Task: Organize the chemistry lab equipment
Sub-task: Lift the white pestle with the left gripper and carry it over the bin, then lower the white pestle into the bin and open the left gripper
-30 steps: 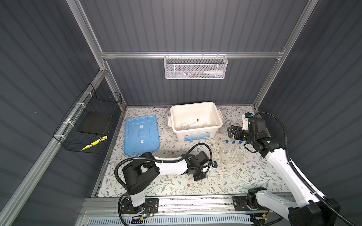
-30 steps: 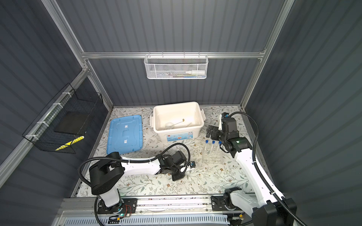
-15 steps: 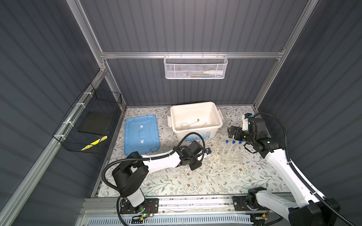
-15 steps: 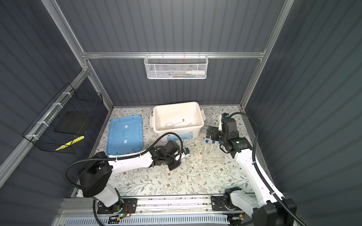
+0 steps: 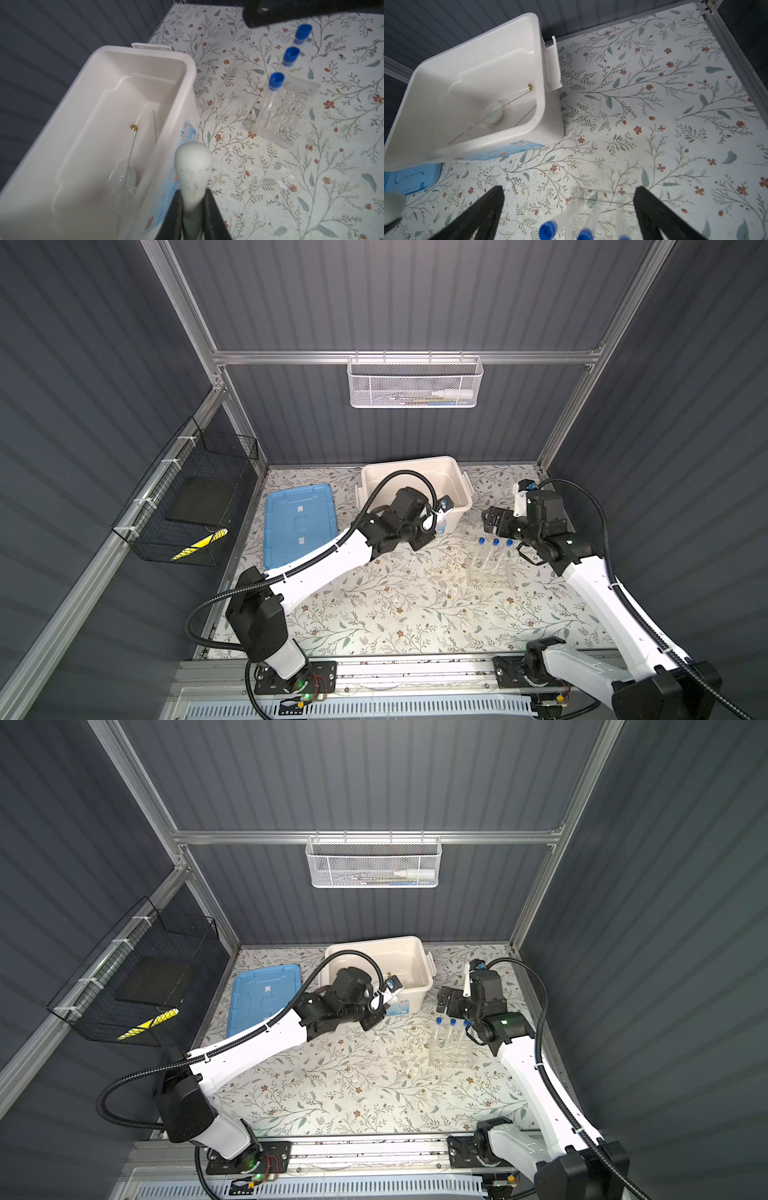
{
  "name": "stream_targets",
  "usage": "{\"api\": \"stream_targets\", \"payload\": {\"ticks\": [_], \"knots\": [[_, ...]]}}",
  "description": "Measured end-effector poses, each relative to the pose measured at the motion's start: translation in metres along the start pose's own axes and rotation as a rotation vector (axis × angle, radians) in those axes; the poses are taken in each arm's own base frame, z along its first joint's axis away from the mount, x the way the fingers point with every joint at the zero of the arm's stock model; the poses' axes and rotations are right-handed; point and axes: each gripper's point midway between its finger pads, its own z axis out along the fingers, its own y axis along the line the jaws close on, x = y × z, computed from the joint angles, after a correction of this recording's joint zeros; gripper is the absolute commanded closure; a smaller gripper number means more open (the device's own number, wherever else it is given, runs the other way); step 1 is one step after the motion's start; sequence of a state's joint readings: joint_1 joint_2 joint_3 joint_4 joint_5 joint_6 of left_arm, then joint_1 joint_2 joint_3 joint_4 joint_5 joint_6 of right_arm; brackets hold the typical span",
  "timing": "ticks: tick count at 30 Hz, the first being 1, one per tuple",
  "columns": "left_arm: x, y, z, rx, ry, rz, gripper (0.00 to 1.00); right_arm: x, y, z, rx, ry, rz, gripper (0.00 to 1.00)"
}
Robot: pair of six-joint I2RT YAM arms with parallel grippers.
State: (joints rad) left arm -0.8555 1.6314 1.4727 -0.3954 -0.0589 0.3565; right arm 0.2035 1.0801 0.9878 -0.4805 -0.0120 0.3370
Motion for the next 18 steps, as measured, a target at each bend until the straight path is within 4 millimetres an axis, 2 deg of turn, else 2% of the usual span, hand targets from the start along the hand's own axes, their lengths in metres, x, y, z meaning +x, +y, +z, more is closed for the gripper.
{"api": "stream_targets", "payload": {"ticks": [3, 6, 11, 18], "knots": [[-0.015, 0.032, 0.007, -0.043, -0.020, -0.013, 0.88, 0.000, 0.001, 0.000, -0.004, 0.000, 0.000, 0.01], [-0.017, 0.058, 0.025, -0.054, -0.009, -0.031, 0.89, 0.000, 0.001, 0.000, -0.007, 0.001, 0.000, 0.01], [0.003, 0.084, 0.066, -0.027, 0.048, -0.074, 0.89, 0.000, 0.001, 0.000, -0.008, 0.001, 0.000, 0.01], [0.036, 0.099, 0.105, 0.041, 0.110, -0.139, 0.89, 0.003, 0.000, 0.004, -0.004, 0.012, 0.000, 0.01]]}}
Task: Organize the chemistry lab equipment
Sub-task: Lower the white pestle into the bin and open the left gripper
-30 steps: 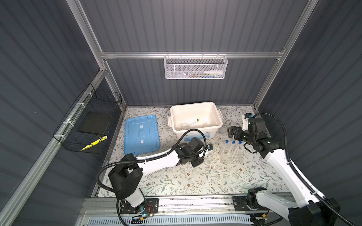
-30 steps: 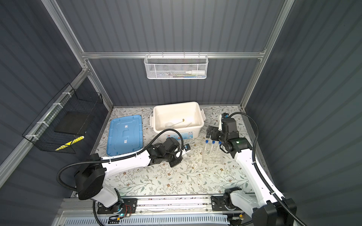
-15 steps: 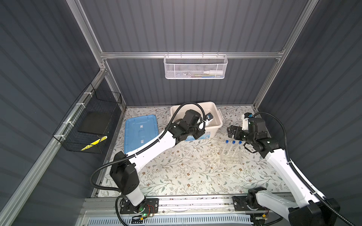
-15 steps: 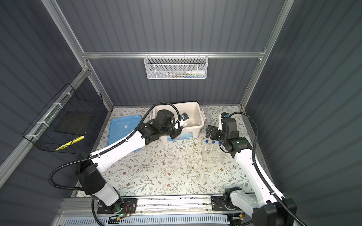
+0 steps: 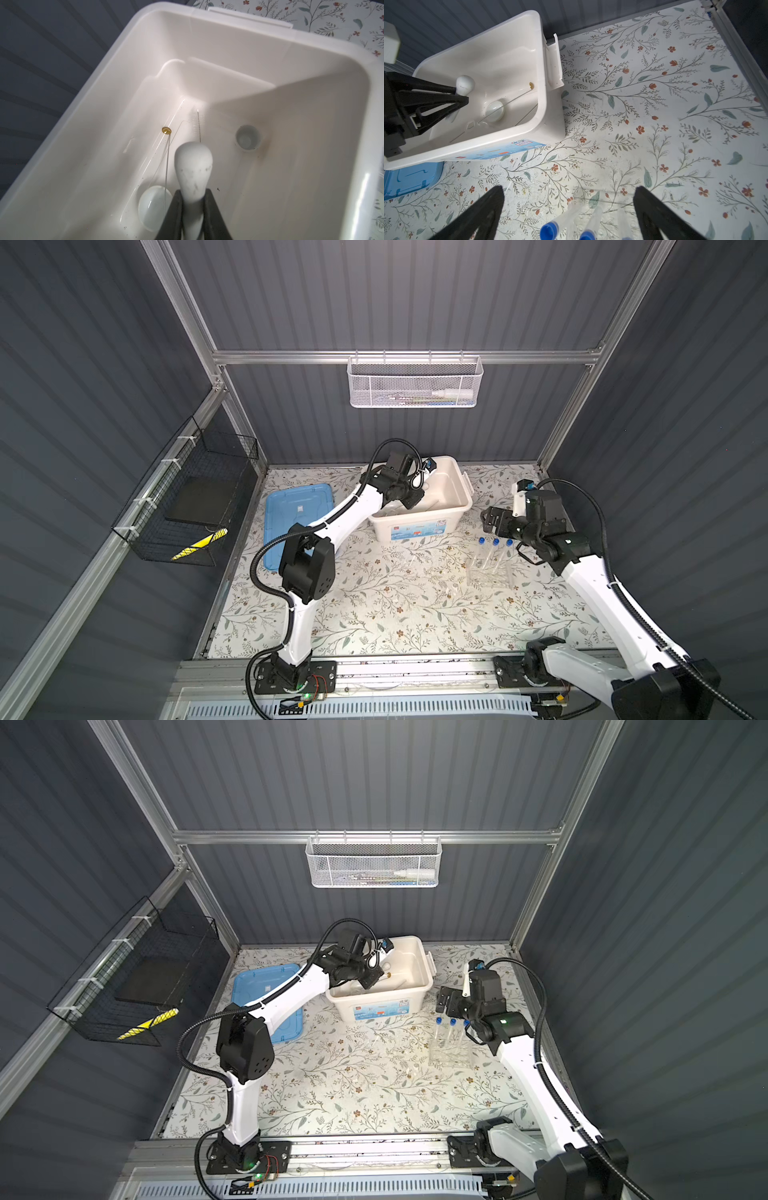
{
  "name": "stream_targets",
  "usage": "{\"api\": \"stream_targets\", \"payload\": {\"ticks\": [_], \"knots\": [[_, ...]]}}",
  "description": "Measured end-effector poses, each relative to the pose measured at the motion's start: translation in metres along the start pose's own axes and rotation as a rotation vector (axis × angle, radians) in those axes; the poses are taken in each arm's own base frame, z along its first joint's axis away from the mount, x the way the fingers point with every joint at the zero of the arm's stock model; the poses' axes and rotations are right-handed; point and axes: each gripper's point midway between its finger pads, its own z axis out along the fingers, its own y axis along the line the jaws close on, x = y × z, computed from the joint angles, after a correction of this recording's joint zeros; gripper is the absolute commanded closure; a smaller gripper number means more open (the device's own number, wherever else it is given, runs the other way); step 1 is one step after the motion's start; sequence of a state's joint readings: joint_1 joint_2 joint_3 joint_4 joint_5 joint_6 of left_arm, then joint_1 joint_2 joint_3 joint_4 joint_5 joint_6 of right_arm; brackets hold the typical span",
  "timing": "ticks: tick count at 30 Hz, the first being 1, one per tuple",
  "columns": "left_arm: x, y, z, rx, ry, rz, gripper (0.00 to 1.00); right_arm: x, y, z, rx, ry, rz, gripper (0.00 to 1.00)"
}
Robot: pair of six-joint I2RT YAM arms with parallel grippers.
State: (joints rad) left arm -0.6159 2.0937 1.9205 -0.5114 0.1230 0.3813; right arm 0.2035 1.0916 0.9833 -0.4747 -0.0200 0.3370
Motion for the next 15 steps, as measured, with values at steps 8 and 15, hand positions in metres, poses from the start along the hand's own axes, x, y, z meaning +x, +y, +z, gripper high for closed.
{"api": "stream_targets", "payload": {"ticks": [8, 15], "knots": [[0.003, 0.000, 0.025, 0.069, 0.003, -0.024, 0.89, 0.003, -0.001, 0.006, 0.002, 0.017, 0.001, 0.01], [0.020, -0.008, 0.049, 0.120, 0.046, -0.027, 0.89, 0.010, -0.001, 0.018, 0.006, 0.053, 0.005, 0.01]]}}
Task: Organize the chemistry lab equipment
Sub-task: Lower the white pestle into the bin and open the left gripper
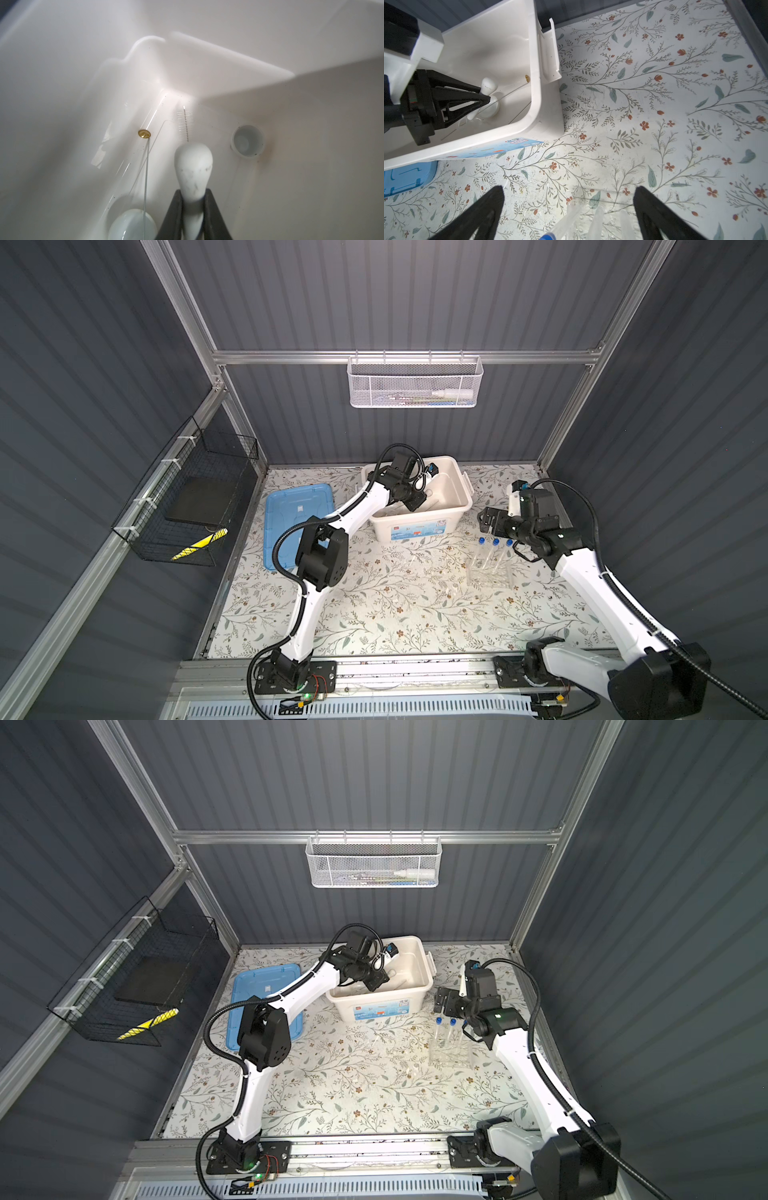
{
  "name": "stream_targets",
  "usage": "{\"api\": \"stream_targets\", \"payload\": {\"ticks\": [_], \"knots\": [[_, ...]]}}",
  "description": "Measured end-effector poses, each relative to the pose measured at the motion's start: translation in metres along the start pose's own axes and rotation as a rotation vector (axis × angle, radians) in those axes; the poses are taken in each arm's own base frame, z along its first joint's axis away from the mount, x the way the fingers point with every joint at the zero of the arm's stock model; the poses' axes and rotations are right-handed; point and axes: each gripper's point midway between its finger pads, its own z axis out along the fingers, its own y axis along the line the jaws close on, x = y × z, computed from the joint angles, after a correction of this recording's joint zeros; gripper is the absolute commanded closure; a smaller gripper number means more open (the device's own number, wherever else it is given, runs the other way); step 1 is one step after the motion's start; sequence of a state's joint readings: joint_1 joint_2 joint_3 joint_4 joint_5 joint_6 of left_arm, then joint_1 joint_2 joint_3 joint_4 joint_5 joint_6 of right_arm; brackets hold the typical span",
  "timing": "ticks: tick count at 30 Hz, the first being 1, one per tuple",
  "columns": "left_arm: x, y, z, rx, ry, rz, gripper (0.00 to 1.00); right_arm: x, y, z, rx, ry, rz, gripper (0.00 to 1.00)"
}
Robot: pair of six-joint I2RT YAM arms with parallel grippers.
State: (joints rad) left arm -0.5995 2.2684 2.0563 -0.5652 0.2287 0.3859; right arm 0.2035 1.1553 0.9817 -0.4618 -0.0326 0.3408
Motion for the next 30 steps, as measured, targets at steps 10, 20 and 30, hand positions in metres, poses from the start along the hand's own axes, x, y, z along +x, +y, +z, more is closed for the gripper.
{"api": "stream_targets", "payload": {"ticks": [10, 20, 30], "knots": [[0.018, -0.008, 0.018, 0.054, 0.047, 0.007, 0.89, 0.002, 0.001, 0.002, -0.006, 0.009, 0.008, 0.01], [0.039, -0.011, 0.041, 0.085, 0.097, -0.003, 0.88, 0.005, 0.001, 0.008, -0.005, 0.029, 0.019, 0.01], [0.050, -0.015, 0.049, 0.107, 0.126, -0.022, 0.68, 0.005, 0.001, 0.008, -0.005, 0.029, 0.020, 0.01]]}}
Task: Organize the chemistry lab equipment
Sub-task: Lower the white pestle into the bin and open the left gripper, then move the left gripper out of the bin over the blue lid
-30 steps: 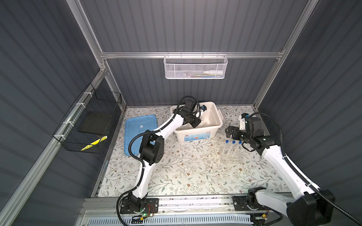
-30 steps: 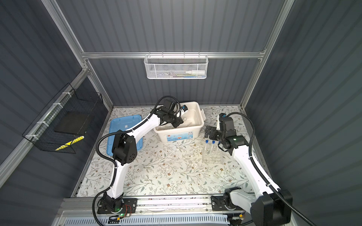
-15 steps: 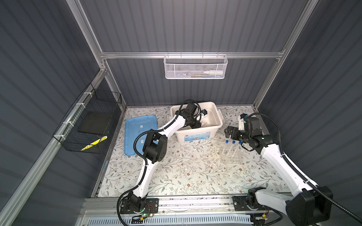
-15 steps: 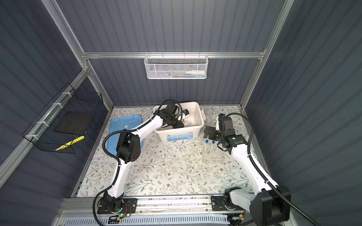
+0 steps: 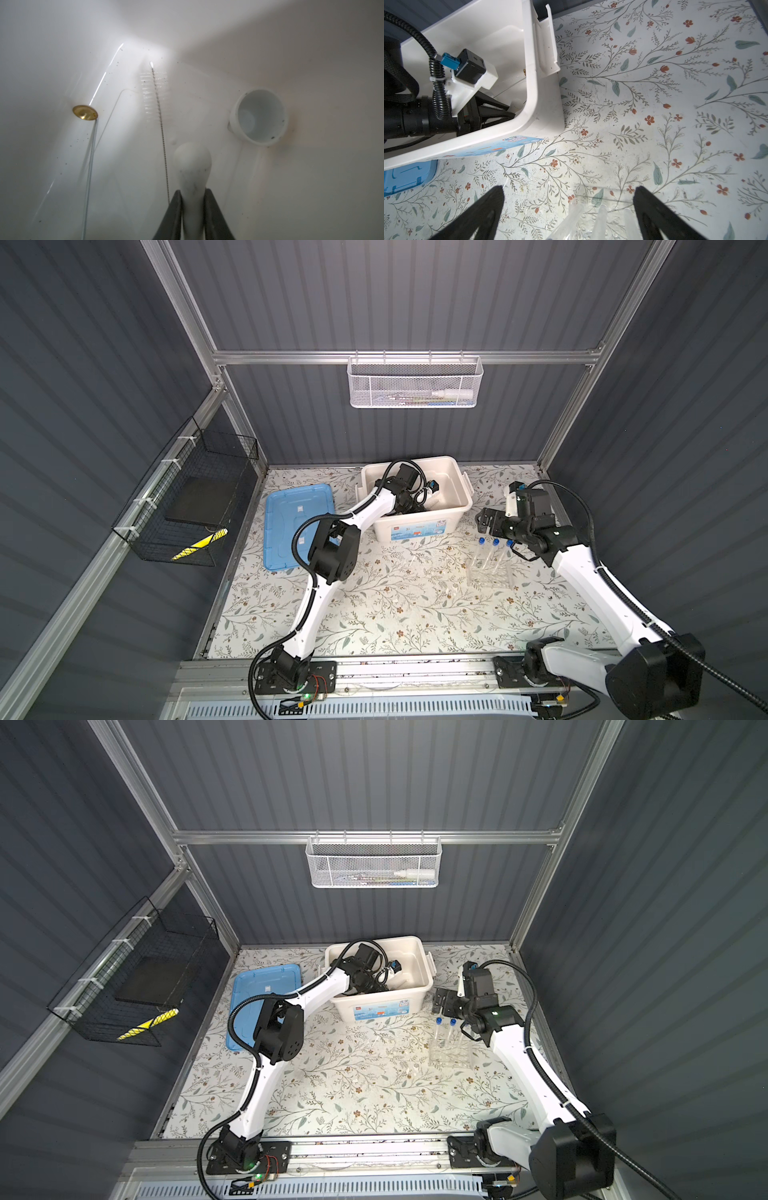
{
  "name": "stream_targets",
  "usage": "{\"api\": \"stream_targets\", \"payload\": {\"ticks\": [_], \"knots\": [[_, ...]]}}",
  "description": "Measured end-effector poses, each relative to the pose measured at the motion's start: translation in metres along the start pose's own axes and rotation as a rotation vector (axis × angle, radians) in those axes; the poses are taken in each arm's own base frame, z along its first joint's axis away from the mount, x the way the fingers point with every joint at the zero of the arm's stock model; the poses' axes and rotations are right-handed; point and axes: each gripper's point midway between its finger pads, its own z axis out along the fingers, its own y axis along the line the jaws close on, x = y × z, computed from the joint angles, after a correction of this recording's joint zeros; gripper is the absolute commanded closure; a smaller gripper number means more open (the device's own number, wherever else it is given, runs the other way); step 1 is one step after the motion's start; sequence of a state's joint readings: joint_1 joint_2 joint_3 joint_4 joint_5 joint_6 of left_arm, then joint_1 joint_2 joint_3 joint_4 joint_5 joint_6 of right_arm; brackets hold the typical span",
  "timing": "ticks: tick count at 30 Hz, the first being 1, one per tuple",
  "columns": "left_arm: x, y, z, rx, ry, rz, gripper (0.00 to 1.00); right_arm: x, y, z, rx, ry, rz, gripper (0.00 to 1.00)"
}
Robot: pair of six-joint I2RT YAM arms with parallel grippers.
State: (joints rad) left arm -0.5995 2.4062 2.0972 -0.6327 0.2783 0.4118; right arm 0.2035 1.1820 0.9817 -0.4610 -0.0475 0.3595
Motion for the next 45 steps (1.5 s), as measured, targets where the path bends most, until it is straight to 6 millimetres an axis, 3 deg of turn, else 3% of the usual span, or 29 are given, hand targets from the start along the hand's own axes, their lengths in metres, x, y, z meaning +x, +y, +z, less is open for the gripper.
{"api": "stream_targets", "payload": {"ticks": [3, 6, 11, 16, 22, 26, 30, 38, 42, 45], "knots": [[-0.001, 0.000, 0.000, -0.002, -0.004, -0.009, 0.57, 0.000, 0.000, 0.000, -0.001, 0.001, 0.000, 0.01], [-0.004, 0.001, -0.002, -0.006, -0.013, -0.015, 0.52, 0.001, 0.000, 0.001, -0.001, 0.004, 0.002, 0.01], [-0.021, 0.002, -0.020, -0.027, -0.064, -0.008, 0.41, 0.001, 0.001, 0.001, -0.008, 0.007, 0.007, 0.01], [-0.050, 0.000, -0.060, -0.067, -0.166, -0.001, 0.25, 0.001, 0.003, 0.001, -0.016, 0.008, 0.007, 0.01], [-0.094, -0.005, -0.126, -0.127, -0.331, 0.017, 0.01, 0.001, 0.005, 0.001, -0.031, 0.010, 0.007, 0.01], [-0.109, -0.006, -0.165, -0.186, -0.412, 0.004, 0.00, 0.000, 0.007, 0.001, -0.038, 0.004, 0.006, 0.01], [-0.097, -0.003, -0.195, -0.280, -0.445, -0.057, 0.00, -0.006, 0.013, -0.004, -0.069, -0.025, 0.002, 0.01], [-0.044, 0.010, -0.251, -0.540, -0.454, -0.247, 0.00, -0.013, 0.025, -0.016, -0.146, -0.091, -0.008, 0.01], [-0.006, 0.016, -0.279, -0.669, -0.451, -0.363, 0.00, -0.017, 0.032, -0.017, -0.186, -0.105, -0.011, 0.01], [0.028, 0.026, -0.288, -0.733, -0.422, -0.472, 0.00, -0.019, 0.038, -0.017, -0.219, -0.116, -0.007, 0.01]]}}
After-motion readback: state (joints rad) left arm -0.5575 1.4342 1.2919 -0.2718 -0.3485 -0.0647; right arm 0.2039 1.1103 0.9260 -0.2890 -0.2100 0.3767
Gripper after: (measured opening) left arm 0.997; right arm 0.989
